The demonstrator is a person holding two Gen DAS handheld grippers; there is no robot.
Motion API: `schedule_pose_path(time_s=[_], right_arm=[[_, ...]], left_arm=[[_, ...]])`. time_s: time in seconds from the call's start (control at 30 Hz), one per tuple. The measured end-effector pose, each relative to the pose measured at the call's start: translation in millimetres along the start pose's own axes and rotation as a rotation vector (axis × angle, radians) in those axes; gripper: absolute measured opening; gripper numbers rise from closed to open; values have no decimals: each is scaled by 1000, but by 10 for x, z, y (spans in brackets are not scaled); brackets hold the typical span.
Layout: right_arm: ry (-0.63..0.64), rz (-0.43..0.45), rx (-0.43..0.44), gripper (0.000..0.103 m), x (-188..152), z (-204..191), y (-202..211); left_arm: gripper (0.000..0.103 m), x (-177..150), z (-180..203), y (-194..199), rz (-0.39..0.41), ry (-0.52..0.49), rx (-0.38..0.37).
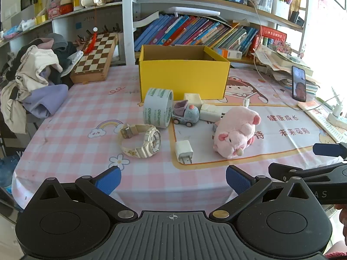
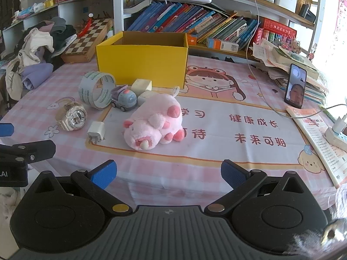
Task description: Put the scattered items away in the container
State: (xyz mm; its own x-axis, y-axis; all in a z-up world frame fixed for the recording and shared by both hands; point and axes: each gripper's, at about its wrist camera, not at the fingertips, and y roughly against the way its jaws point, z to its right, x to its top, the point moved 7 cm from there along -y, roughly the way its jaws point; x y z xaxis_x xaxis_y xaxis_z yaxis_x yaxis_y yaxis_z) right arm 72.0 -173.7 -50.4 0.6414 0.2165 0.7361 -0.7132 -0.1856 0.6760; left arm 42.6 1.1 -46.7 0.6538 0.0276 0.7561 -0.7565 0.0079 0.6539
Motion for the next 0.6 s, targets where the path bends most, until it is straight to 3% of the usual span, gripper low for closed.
schedule_pose_path(time_s=[0.6], right_arm=[[8,2,3,103,16,-64,-6]], left_arm=[[103,24,-20,25,-12,1,-9]])
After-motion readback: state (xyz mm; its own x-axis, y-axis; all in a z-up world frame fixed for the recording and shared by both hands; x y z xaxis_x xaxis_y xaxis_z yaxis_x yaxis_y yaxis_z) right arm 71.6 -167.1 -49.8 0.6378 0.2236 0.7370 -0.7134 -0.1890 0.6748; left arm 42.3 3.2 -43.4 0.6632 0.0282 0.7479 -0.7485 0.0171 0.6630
